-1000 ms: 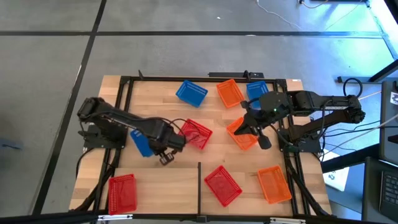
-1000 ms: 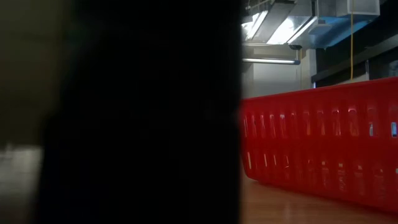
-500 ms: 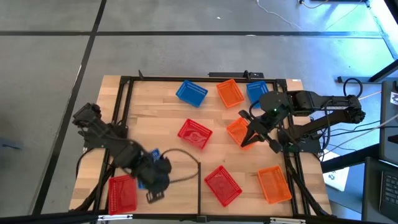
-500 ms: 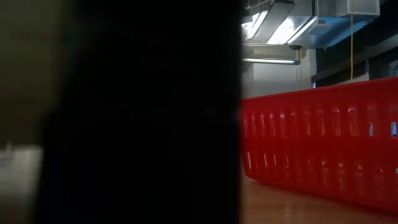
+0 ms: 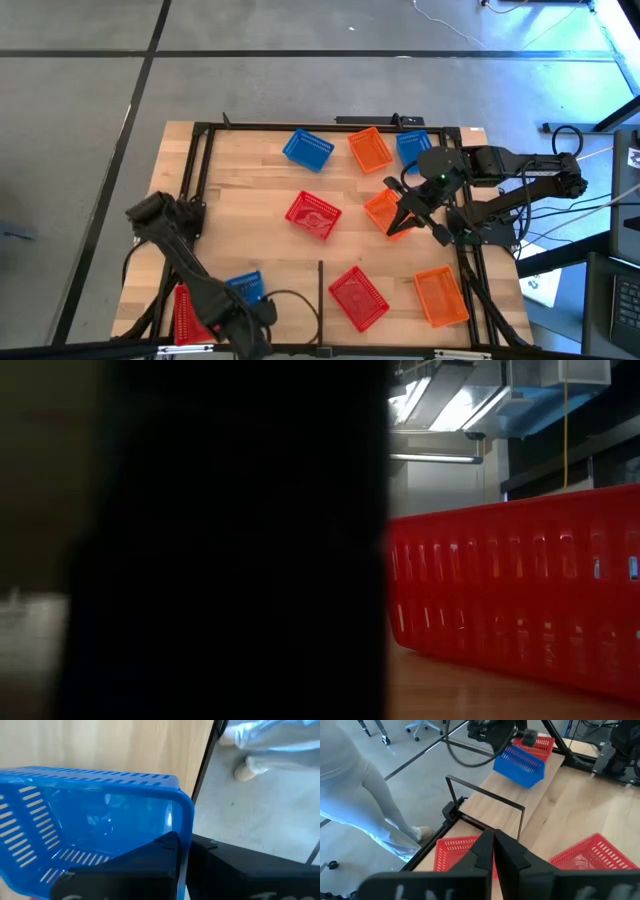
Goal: Stack baskets on shelf by color
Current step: Put the bottom blue bin on the shelf
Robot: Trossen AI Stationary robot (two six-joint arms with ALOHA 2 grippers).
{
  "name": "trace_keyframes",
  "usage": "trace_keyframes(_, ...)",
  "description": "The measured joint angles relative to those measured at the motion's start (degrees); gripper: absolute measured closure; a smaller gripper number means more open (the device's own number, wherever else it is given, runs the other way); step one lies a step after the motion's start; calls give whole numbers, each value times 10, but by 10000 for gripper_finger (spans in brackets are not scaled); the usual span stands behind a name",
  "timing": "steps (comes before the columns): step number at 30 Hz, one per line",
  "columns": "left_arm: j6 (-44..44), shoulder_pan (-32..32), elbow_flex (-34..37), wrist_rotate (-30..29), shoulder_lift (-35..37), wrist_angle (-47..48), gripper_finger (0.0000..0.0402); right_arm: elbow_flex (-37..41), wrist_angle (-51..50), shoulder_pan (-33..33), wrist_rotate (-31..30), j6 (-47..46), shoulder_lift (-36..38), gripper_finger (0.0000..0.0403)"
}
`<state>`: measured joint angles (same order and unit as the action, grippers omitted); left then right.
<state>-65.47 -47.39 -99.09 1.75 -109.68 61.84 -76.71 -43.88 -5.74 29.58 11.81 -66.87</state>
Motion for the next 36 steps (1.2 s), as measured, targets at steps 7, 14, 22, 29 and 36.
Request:
trace_keyframes(7,0,-4,0,27,-29,-6,401,0,0,0,-1,-11,0,387)
trace_keyframes(14,10,1,-1,24,-30,-12,401,0,0,0,-15,-12,0,387)
trace_keyframes(22,13,1,-1,19,-30,-22,401,0,0,0,-16,-10,0,387)
trace_keyframes(29,11,1,-1,21,-30,-32,401,0,-1,0,-16,-9,0,387)
trace_keyframes(36,10,2,0,22,-30,-32,363,0,-1,0,-16,-8,0,387)
